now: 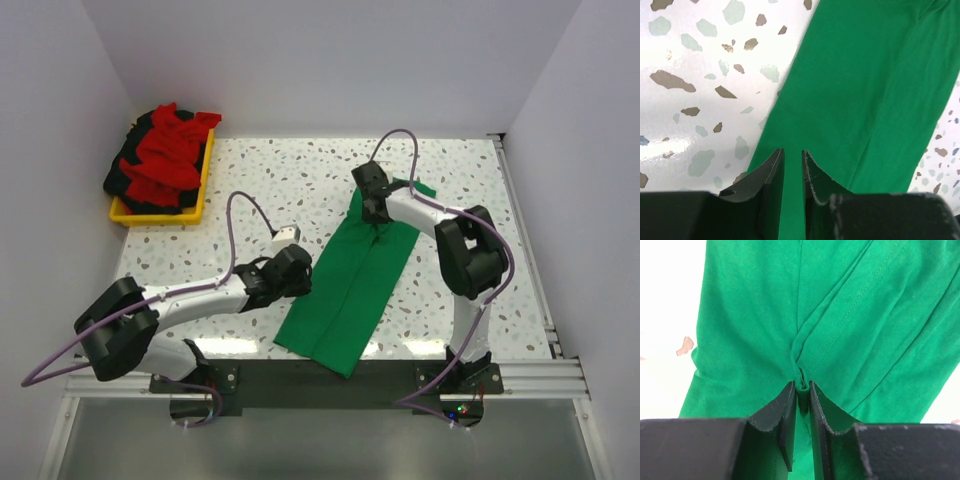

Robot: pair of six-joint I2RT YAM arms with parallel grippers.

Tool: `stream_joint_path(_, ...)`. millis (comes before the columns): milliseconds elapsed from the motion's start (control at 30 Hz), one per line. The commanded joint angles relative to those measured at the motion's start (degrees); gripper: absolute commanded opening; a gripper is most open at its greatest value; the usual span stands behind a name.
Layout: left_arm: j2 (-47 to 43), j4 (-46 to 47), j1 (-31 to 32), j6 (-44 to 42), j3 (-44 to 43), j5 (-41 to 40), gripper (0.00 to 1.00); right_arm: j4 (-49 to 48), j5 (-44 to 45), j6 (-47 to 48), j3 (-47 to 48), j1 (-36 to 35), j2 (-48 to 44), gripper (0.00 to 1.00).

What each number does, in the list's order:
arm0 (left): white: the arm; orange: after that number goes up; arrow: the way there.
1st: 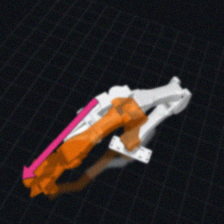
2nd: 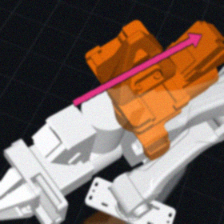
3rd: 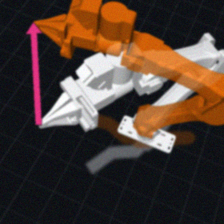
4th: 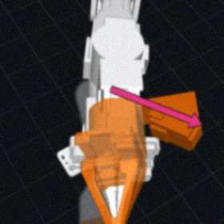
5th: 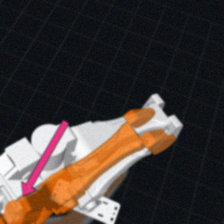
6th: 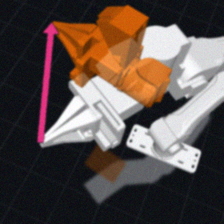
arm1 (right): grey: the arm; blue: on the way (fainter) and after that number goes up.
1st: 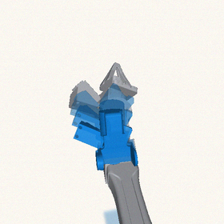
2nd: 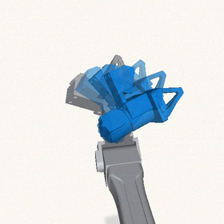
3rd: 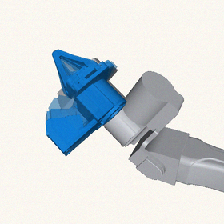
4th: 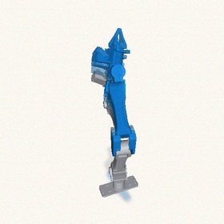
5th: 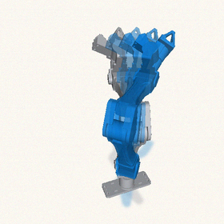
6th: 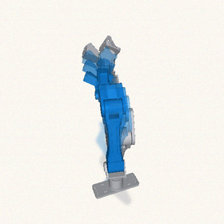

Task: Fold and stack the t-shirts
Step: Fold the tshirt

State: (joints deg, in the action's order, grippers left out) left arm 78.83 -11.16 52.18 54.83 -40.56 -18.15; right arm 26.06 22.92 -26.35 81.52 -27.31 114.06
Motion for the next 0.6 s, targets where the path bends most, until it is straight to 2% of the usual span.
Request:
stream_joint_path(0, 0.97, 1.58, -0.24, -0.95, 1.35, 0.22, 0.25, -3.39, -0.24, -2.3, -1.09, 0.5, -2.79, 0.2)
stream_joint_path(300, 1.24, 2.1, -0.06, 0.45, 4.95, 1.98, 0.24, -5.76, -0.24, -3.88, -5.66, 1.38, -5.86, 0.22)
stream_joint_path(567, 0.98, 0.7, 2.75, 3.61, 6.72, 0.93, 0.23, -8.22, 0.11, -5.55, -11.11, 1.91, -9.99, 0.21)
